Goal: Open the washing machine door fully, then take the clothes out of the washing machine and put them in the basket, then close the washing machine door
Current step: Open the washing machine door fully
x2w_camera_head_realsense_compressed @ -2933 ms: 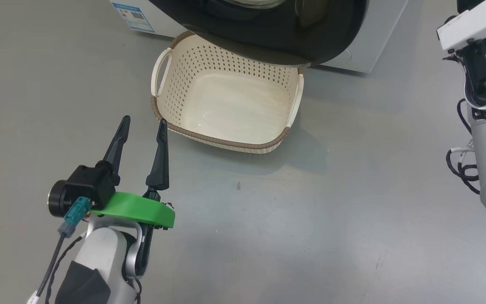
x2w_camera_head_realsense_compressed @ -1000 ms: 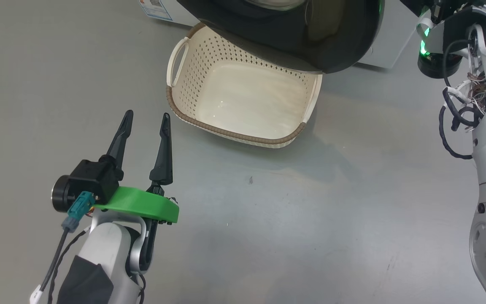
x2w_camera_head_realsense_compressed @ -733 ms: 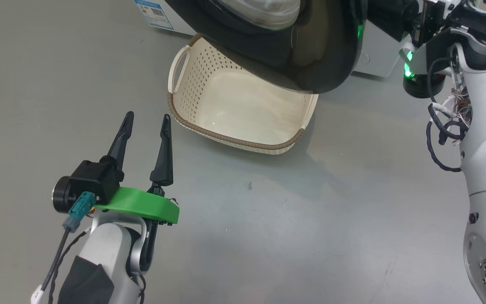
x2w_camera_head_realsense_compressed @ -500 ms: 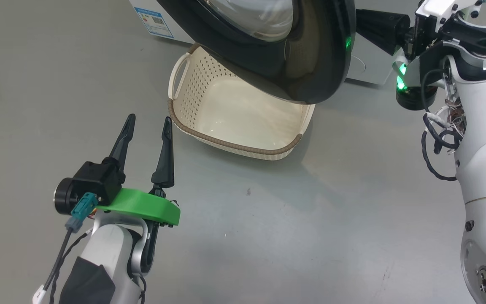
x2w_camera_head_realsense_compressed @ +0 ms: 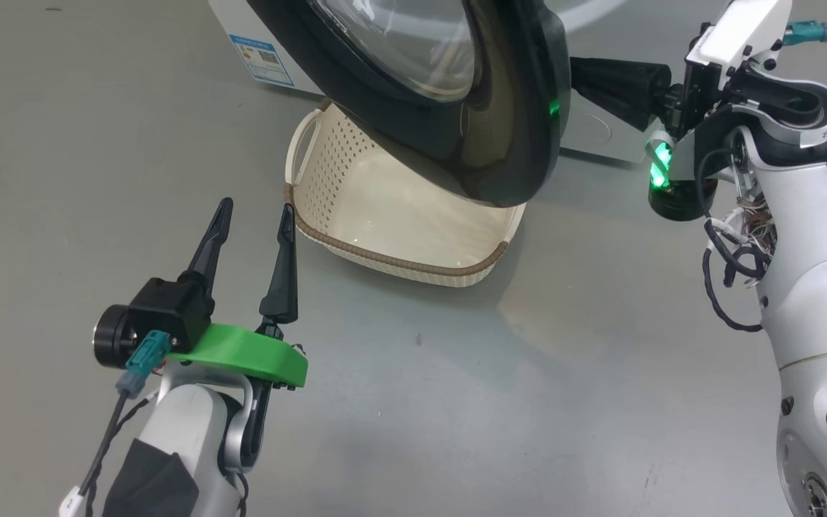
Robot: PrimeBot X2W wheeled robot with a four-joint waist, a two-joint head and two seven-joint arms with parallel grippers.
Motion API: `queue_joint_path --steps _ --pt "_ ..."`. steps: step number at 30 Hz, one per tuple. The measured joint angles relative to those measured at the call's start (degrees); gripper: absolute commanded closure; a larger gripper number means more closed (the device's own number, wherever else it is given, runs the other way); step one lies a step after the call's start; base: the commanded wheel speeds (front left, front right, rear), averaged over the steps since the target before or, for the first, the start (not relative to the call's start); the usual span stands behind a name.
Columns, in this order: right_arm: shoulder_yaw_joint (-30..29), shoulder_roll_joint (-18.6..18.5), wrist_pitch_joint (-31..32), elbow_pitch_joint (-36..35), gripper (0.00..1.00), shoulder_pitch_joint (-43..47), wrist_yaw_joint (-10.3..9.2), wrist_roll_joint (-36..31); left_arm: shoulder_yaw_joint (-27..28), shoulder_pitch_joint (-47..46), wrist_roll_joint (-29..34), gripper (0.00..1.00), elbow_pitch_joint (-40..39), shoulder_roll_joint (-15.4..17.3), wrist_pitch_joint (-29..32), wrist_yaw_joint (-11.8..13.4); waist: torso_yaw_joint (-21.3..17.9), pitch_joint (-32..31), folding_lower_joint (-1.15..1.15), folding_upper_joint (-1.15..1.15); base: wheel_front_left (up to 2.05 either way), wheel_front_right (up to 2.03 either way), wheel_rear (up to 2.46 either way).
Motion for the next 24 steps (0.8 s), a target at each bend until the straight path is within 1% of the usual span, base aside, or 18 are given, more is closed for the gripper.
queue_joint_path --steps 8,19,24 --pt "5.57 -0.08 1.56 -1.46 1.0 1.93 -0.05 6.19 -0.33 0.04 0.0 0.0 0.18 0.0 0.0 0.0 -0.06 -0.84 0.0 0.0 0.0 0.0 0.0" --pt "12.67 -0.04 1.42 -4.55 1.0 5.0 -0.07 12.37 -1.01 0.6 0.0 0.0 0.33 0.0 0.0 -0.01 0.54 -1.81 0.0 0.0 0.0 0.0 0.0" --pt "15.93 0.04 0.31 -6.03 1.0 6.15 -0.08 14.85 -1.37 1.22 0.0 0.0 0.41 0.01 0.0 -0.01 0.94 -2.14 0.0 0.0 0.0 0.0 0.0"
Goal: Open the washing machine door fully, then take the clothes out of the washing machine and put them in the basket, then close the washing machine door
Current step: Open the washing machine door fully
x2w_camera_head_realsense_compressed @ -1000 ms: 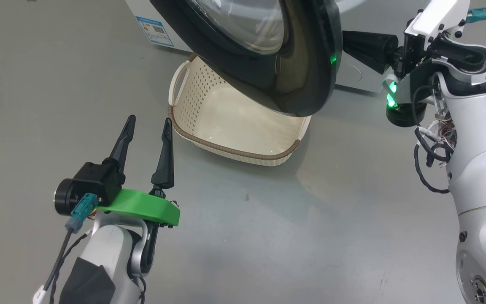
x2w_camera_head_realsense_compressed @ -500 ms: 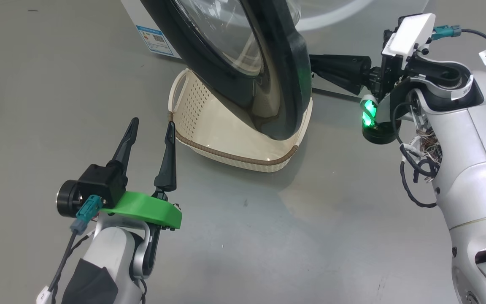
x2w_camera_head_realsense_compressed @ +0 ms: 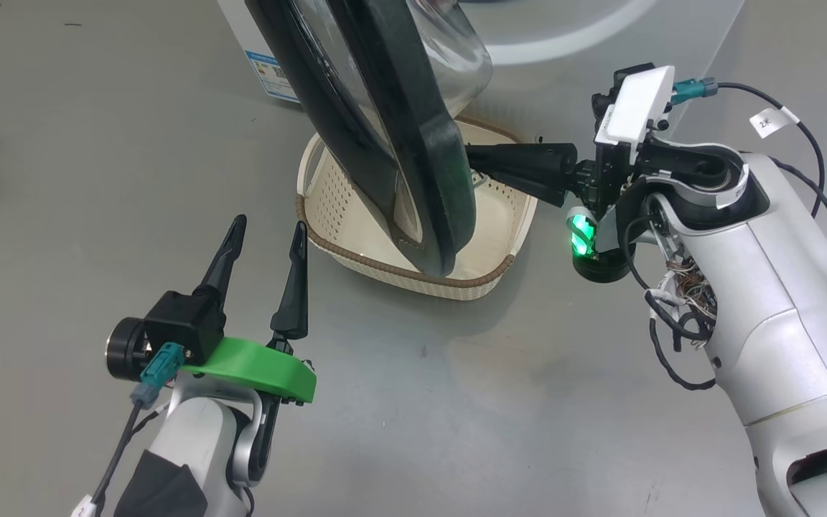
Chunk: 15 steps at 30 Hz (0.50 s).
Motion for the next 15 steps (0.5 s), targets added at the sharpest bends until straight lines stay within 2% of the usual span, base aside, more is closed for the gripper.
queue_joint_path --steps 8,15 --pt "5.98 0.07 -1.66 -3.2 1.0 1.82 -0.05 3.92 -0.35 0.35 0.0 0.0 0.0 0.0 0.0 0.0 0.55 -0.24 0.0 0.0 0.0 0.0 0.0" --pt "8.71 0.02 -4.34 -5.12 1.0 2.6 -0.08 6.46 -0.38 0.46 0.0 0.0 -0.04 0.0 0.0 0.0 0.65 -0.16 0.0 0.0 0.0 0.0 0.0"
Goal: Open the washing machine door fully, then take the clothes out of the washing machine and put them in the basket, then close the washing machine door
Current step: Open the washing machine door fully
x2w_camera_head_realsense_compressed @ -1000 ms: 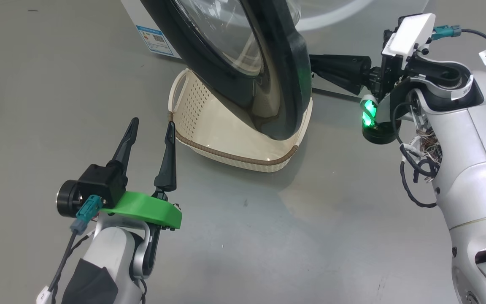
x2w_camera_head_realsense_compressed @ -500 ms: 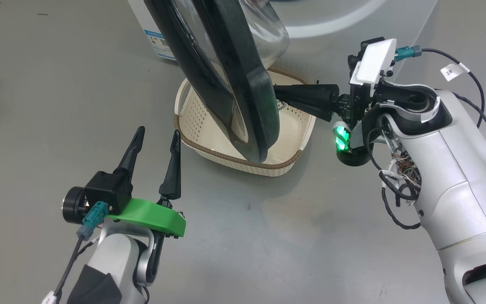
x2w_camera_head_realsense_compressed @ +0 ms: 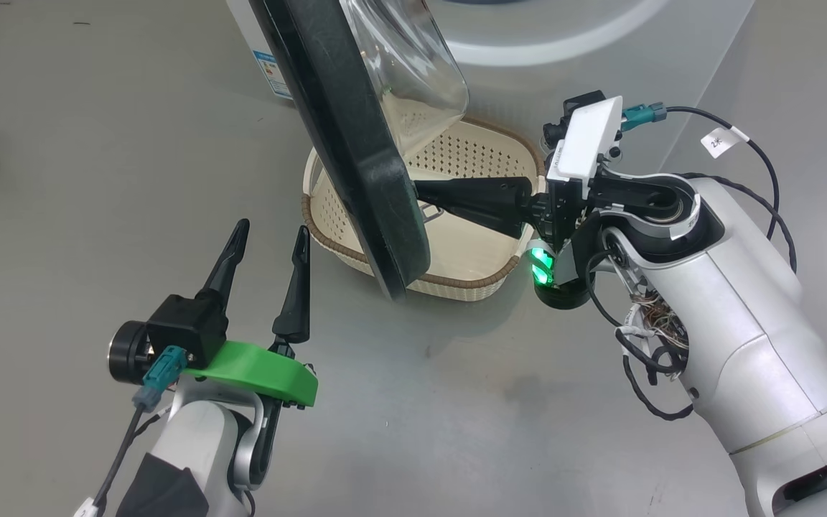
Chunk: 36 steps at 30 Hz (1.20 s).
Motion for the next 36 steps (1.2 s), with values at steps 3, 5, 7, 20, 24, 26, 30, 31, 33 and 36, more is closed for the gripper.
queue_joint_path --steps 3,5,7,20,24,26,30,31,33,36 --pt "0.18 0.19 -1.91 -0.48 1.0 0.01 0.0 0.27 0.23 0.01 0.0 0.0 -0.09 0.0 0.0 0.0 -0.12 0.13 0.0 0.0 0.0 0.0 0.0" --pt "0.09 0.19 -2.86 -0.68 1.0 0.01 0.0 0.56 0.56 0.01 0.0 0.0 -0.1 0.0 0.0 0.01 -0.3 0.22 0.0 0.0 0.0 0.0 0.0" --pt "0.27 0.2 -3.45 -0.69 1.0 0.01 0.0 0.54 1.3 0.02 0.13 0.0 -0.09 0.0 0.0 0.01 -0.58 0.21 0.0 0.0 0.0 0.0 0.0" --pt "4.56 -7.16 -17.41 -0.69 1.0 -0.01 9.71 -21.06 5.2 0.75 2.59 0.0 0.3 0.02 0.0 0.19 -3.88 -2.8 0.0 0.0 0.0 0.0 0.0" --pt "7.37 -11.84 -25.12 -1.02 1.0 -0.01 12.82 -32.78 6.64 1.97 3.18 0.0 0.66 0.03 0.0 0.25 -5.35 -4.21 0.0 0.0 0.0 0.0 0.0" --pt "8.29 -13.16 -28.8 -1.52 1.0 0.04 12.83 -36.93 7.19 2.42 3.55 0.0 0.98 0.05 0.0 0.25 -6.19 -4.93 0.0 0.0 0.0 0.0 0.0" --pt "11.51 -16.14 -35.87 -3.22 1.0 0.87 13.25 -46.53 7.76 3.35 3.9 0.0 1.29 0.05 0.0 0.24 -7.76 -6.49 0.0 0.0 0.0 0.0 0.0" --pt "12.18 -16.91 -37.54 -3.67 1.0 1.26 13.25 -48.62 7.9 3.53 3.99 0.0 1.36 0.04 0.0 0.24 -8.12 -6.88 0.0 0.0 0.0 0.0 0.0" --pt "13.04 -18.09 -41.08 -4.32 1.0 2.39 13.24 -52.17 8.31 3.91 4.02 0.0 1.37 0.05 0.0 0.24 -8.81 -7.65 0.0 0.0 0.0 0.0 0.0" --pt "13.93 -19.38 -45.92 -5.08 1.0 4.02 13.22 -56.58 9.0 4.74 4.21 0.0 1.4 0.07 0.0 0.23 -9.81 -8.64 0.0 0.0 0.0 0.0 0.0"
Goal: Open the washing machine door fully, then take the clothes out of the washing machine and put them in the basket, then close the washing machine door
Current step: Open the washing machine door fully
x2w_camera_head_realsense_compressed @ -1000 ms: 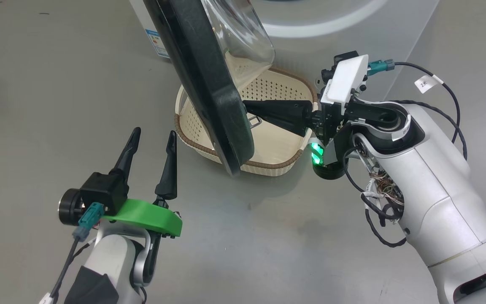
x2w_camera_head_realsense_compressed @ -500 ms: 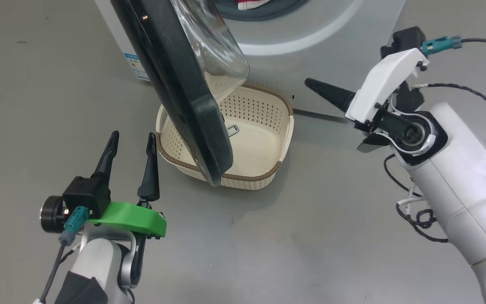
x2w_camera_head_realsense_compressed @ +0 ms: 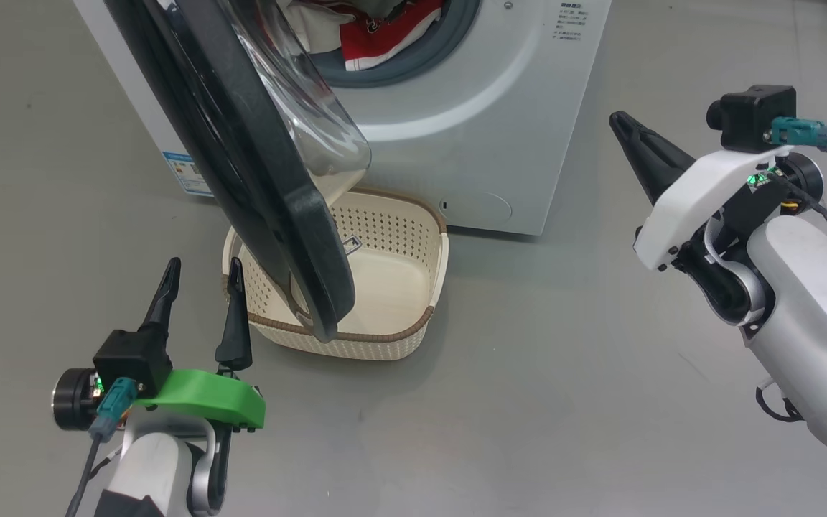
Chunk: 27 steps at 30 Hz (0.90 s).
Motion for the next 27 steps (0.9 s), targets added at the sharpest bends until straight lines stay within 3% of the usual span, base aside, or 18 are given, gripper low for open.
queue_joint_path --steps 5,13,15,21,27 --pt "-0.01 -1.07 -5.86 -0.74 1.0 2.3 -1.24 -3.48 0.36 0.64 0.31 0.0 0.01 0.01 0.0 -0.24 -1.19 -1.07 0.0 0.0 0.0 0.0 0.0" --pt "-4.16 -0.88 -18.68 -1.33 1.0 9.98 -7.2 -4.64 1.62 1.49 0.38 0.0 0.03 0.01 0.0 -0.31 -2.52 -2.84 0.0 0.0 0.0 0.0 0.0" --pt "-5.31 -0.2 -18.6 -1.71 1.0 13.68 -9.04 -4.54 1.86 2.21 0.38 0.0 -0.04 0.04 0.0 -0.32 -2.92 -3.26 0.0 0.0 0.0 0.0 0.0" --pt "-5.6 0.73 -17.91 -2.99 1.0 18.86 -10.69 -6.14 2.89 3.38 0.4 0.0 -0.25 0.09 0.0 -0.42 -3.98 -3.76 0.0 0.0 0.0 0.0 0.0" --pt "-11.47 1.87 -17.59 -7.99 1.0 21.07 -12.12 -9.85 2.92 3.38 0.4 0.0 -0.43 0.1 0.0 -0.83 -4.44 -3.83 0.0 0.0 0.0 0.0 0.0"
